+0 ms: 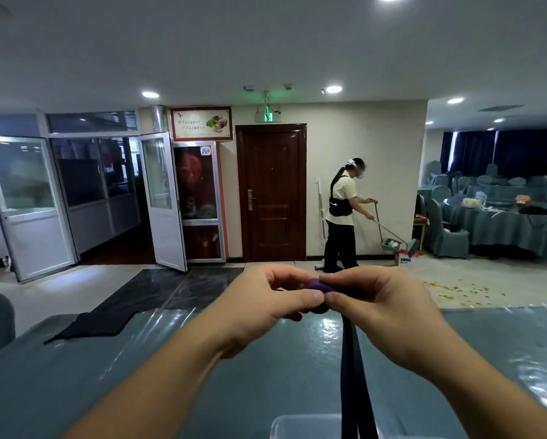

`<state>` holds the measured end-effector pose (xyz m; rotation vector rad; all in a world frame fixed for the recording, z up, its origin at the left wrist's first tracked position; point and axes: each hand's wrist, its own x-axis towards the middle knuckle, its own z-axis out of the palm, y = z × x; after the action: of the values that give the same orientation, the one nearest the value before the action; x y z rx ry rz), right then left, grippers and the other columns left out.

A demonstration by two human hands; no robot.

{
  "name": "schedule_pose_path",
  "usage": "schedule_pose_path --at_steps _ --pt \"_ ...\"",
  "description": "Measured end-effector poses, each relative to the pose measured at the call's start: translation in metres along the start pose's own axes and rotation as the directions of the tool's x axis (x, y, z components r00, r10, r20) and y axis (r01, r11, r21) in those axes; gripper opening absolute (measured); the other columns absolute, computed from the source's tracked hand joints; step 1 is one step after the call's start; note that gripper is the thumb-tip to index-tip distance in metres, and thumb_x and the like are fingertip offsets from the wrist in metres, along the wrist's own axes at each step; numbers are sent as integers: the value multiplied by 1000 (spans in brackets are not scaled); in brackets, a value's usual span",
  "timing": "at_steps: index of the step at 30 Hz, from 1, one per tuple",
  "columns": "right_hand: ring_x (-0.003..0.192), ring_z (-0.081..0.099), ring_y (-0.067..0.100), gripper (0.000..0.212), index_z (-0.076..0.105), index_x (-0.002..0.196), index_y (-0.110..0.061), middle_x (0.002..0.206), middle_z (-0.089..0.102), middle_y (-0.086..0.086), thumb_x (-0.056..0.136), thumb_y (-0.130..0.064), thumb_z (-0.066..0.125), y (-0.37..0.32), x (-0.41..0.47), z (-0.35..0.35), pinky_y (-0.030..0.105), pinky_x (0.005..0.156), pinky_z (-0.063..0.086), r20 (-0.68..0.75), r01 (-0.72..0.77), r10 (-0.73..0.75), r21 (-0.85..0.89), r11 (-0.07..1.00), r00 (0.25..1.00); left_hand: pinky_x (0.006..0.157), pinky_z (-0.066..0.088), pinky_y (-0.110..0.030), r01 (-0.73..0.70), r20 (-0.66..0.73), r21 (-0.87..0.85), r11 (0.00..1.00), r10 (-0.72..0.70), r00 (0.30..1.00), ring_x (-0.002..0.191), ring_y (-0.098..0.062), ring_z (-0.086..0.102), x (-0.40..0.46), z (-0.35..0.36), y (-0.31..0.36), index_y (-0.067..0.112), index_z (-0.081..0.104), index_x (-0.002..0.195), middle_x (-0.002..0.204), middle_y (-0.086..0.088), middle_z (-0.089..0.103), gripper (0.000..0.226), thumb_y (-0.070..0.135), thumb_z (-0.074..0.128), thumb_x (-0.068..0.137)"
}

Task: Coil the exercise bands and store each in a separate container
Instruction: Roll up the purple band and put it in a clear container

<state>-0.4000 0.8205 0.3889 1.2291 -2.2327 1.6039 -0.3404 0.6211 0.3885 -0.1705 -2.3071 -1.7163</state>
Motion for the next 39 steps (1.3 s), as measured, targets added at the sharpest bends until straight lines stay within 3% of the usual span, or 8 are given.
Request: schedule_pose_path --at_steps 4,11,18,23,27,29,34,39 --pt "90 76 -1 30 74 108 -33 94 80 -22 83 -19 84 -2 5 -2 12 79 58 -26 -7 7 20 1000 1000 80 59 -19 -34 13 59 998 33 999 96 -18 78 -1 -7 12 22 81 108 99 -2 81 20 26 82 88" --pt "100 79 15 43 80 112 -25 103 82 -4 69 -27 81 7 3 10 26 90 61 -195 61 21 407 912 981 83 59 -23 -3 -54 -614 789 -38 998 96 -20 77 5 19 0 7 82 102 108 -19 78 29 20 82 77" --pt "97 77 5 35 76 118 -32 101 81 -15 89 -12 78 -5 10 -15 21 90 60 84 20 -23 41 999 996 77 57 -17 -48 8 -17 999 48 999 96 -15 77 4 -5 15 24 82 107 102 -3 81 20 28 83 87" --pt "95 78 7 29 75 106 -30 98 82 -11 82 -16 83 -4 14 -6 20 89 60 -144 59 -31 192 980 989 89 58 -26 -90 -86 -365 927 63 994 103 -23 76 9 7 12 16 83 106 108 -13 80 33 27 86 75" --pt "103 77 10 32 77 115 -22 105 82 -7 87 -7 78 1 11 9 20 92 58 -255 125 -31 361 924 967 82 58 -20 -109 -136 -605 789 33 990 92 -13 76 12 25 7 14 84 97 98 -9 80 32 28 87 68" --pt "101 78 11 32 78 115 -19 103 82 -5 87 -3 77 1 12 6 21 92 59 -241 108 -14 383 917 971 81 58 -20 -89 -134 -569 818 15 991 91 -12 75 10 25 9 15 84 97 97 -7 80 25 26 85 74" --pt "97 77 3 32 79 112 -34 100 81 -16 88 -13 80 -3 13 -12 21 93 59 -14 63 -62 49 997 998 85 62 -29 -45 -68 -19 999 44 997 97 -21 77 3 0 23 18 80 108 101 -5 80 21 17 82 87" --pt "94 79 13 27 78 101 -31 97 83 -6 84 -12 84 -6 15 -6 29 87 63 -163 125 -89 231 965 983 84 61 -26 -88 -83 -320 943 65 994 99 -24 77 3 4 28 7 80 108 106 -15 79 29 13 80 80"
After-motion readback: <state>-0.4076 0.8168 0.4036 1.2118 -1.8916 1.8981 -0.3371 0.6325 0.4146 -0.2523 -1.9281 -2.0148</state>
